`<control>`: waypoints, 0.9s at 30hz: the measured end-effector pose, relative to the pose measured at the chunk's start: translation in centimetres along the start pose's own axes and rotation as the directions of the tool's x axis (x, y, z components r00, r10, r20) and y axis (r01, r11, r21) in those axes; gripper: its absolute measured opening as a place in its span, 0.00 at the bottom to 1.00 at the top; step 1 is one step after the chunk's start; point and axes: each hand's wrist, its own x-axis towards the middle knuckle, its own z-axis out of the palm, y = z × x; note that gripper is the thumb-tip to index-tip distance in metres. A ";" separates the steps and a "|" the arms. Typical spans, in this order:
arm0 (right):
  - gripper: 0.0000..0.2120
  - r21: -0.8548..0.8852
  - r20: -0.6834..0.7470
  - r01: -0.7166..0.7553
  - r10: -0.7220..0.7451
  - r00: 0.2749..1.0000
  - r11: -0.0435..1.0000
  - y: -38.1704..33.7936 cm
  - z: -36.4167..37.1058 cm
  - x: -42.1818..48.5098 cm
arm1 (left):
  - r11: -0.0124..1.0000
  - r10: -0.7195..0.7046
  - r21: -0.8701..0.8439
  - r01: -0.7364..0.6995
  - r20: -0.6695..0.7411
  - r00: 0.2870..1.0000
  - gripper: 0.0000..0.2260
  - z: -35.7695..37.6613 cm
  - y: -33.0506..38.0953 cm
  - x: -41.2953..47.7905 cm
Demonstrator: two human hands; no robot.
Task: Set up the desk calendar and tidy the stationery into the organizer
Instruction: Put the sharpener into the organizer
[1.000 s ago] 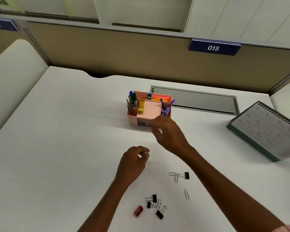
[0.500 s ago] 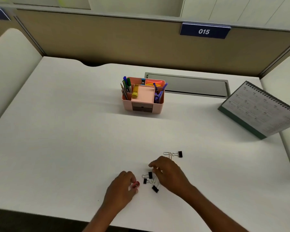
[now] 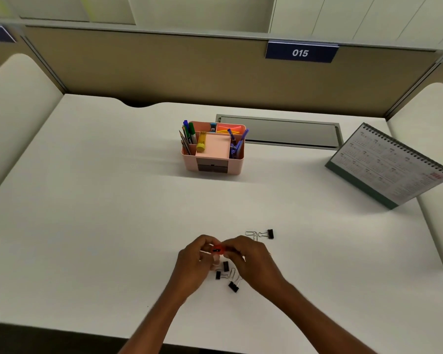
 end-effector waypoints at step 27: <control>0.17 -0.202 -0.097 0.072 -0.093 0.991 0.977 -3.2 -7.3 16.2 | 0.991 0.122 -0.035 -0.130 -0.177 0.977 0.20 -2.8 12.9 12.3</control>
